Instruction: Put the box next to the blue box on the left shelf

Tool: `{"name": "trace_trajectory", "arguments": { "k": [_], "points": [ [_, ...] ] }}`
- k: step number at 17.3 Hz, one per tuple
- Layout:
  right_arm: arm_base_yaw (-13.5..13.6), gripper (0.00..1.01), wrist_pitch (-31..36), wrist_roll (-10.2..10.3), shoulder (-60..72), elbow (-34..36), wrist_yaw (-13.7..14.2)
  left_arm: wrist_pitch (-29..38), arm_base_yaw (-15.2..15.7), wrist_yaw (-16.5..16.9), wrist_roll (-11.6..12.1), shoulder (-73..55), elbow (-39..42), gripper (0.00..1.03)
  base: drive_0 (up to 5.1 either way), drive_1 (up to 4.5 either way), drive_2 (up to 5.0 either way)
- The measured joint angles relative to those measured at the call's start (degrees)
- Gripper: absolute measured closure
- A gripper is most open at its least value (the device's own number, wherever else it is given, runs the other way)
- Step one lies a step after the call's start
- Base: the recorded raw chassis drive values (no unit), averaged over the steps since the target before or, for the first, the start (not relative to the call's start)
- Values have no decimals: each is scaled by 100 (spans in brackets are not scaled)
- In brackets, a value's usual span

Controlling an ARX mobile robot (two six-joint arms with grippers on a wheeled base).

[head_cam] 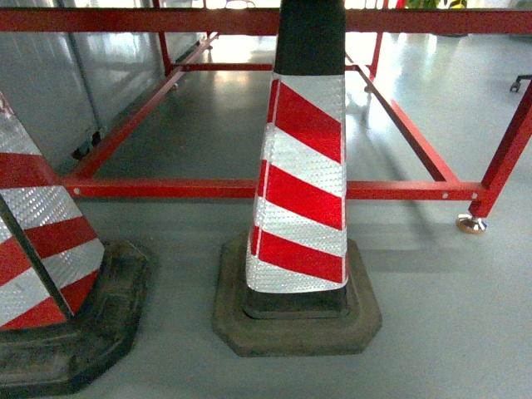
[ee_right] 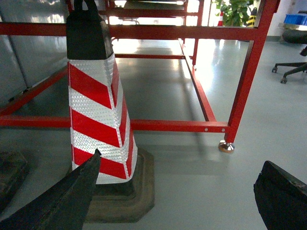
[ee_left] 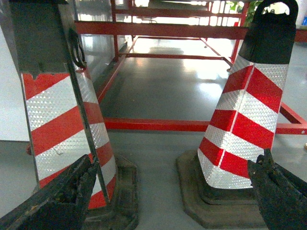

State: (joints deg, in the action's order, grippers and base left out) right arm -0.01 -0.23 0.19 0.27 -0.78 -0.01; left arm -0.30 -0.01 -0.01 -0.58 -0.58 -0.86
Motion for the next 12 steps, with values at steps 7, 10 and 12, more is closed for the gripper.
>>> {"name": "trace_trajectory", "arguments": {
  "k": [7,10,12],
  "points": [
    [0,3,0,-2,0,0,-2,0,0,0,0,0,0,5,0,0,0],
    [0,3,0,0,0,0,-2,0,0,0,0,0,0,5,0,0,0],
    [0,3,-15,-2,0,0,-2,-15,0,0,0,0,0,5,0,0,0]
  ]
}}
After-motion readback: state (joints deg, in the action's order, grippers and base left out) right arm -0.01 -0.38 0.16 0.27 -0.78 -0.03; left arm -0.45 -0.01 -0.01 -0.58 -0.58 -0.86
